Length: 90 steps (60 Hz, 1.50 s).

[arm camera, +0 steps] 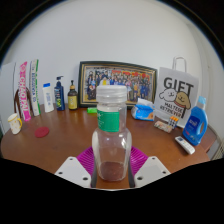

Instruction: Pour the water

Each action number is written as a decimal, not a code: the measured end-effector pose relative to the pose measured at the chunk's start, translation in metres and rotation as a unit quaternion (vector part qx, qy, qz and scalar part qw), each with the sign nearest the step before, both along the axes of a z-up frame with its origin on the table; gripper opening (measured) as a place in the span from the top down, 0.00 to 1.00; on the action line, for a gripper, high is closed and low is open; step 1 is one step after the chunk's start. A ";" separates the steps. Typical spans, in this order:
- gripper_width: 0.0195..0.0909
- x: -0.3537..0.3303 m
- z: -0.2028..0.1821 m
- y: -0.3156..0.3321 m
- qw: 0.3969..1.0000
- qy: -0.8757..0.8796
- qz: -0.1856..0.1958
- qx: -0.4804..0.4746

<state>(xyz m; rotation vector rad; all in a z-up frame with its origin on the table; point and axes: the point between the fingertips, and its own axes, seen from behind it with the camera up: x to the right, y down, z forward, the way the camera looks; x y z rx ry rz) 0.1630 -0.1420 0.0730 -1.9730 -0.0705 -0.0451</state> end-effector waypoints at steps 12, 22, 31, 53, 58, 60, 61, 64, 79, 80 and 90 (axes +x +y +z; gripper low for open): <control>0.67 -0.022 0.067 0.028 0.993 -0.114 0.009 0.029; 0.67 -0.091 0.139 0.056 0.961 -0.267 0.039 0.059; 0.67 -0.179 0.180 0.078 0.897 -0.430 0.070 0.078; 0.67 -0.396 0.146 0.090 0.668 -0.713 0.188 0.102; 0.67 -0.413 0.126 0.093 0.604 -0.767 0.201 0.086; 0.68 -0.416 0.119 0.096 0.579 -0.784 0.209 0.083; 0.67 -0.419 0.115 0.096 0.568 -0.791 0.213 0.079; 0.67 -0.426 0.107 0.098 0.544 -0.806 0.222 0.075; 0.67 -0.433 0.105 0.099 0.535 -0.812 0.228 0.058; 0.67 -0.433 0.106 0.099 0.544 -0.806 0.227 0.059; 0.67 -0.434 0.135 0.094 0.699 -0.678 0.220 0.064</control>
